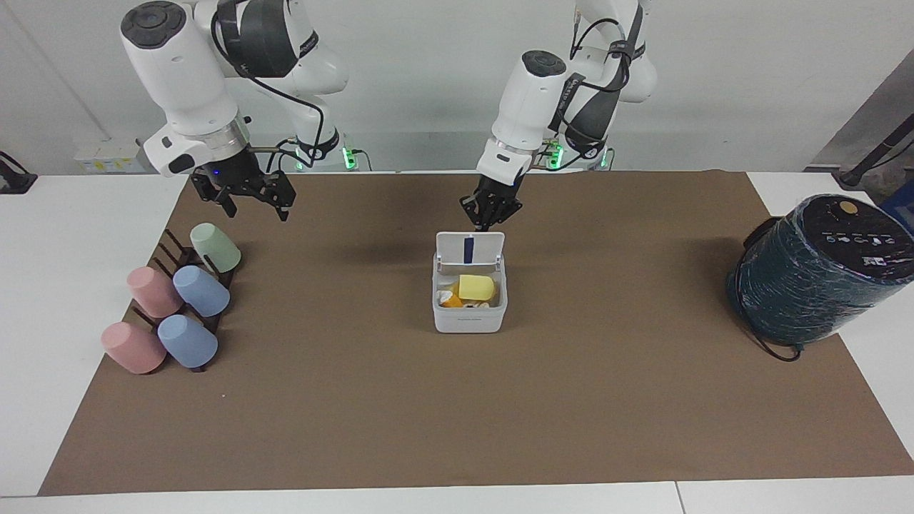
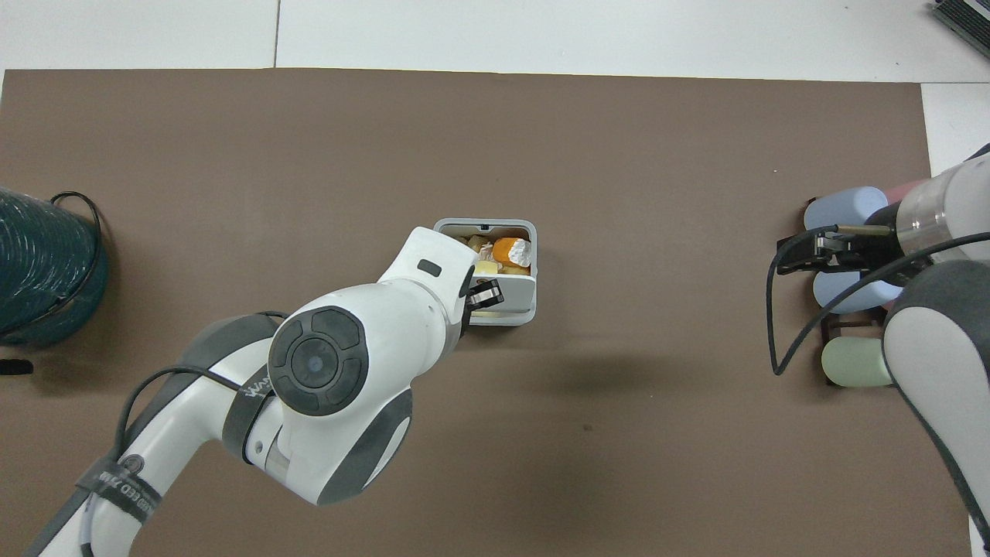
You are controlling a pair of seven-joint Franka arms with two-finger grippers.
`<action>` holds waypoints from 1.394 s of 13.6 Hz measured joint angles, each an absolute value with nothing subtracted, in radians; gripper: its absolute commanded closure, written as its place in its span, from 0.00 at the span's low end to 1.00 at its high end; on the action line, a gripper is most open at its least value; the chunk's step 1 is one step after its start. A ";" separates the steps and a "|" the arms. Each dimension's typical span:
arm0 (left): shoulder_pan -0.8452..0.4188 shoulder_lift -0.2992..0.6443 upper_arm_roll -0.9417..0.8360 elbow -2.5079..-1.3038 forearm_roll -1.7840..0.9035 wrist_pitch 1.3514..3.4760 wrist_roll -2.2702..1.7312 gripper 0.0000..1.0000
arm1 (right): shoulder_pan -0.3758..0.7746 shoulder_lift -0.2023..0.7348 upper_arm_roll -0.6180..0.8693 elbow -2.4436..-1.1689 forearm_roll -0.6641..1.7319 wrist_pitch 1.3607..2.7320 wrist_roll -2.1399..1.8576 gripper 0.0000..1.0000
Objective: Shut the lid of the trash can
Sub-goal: 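Swing the lid down over the can opening with the left gripper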
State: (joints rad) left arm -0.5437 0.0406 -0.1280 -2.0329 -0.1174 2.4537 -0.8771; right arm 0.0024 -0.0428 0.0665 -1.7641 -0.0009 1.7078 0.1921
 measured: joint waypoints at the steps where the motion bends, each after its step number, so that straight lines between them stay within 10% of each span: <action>1: -0.539 0.056 -0.124 -2.033 -0.124 2.502 -0.882 1.00 | 0.002 -0.043 0.067 -1.764 -0.001 1.708 0.192 0.00; 19: -0.506 0.269 -0.120 -1.958 -0.146 2.747 -0.883 1.00 | 0.002 -0.043 0.067 -1.764 -0.001 1.708 0.192 0.00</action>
State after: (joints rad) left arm -0.5058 0.2690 -0.1202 -1.9579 -0.1464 2.7471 -0.8827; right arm 0.0024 -0.0428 0.0665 -1.7641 -0.0009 1.7078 0.1921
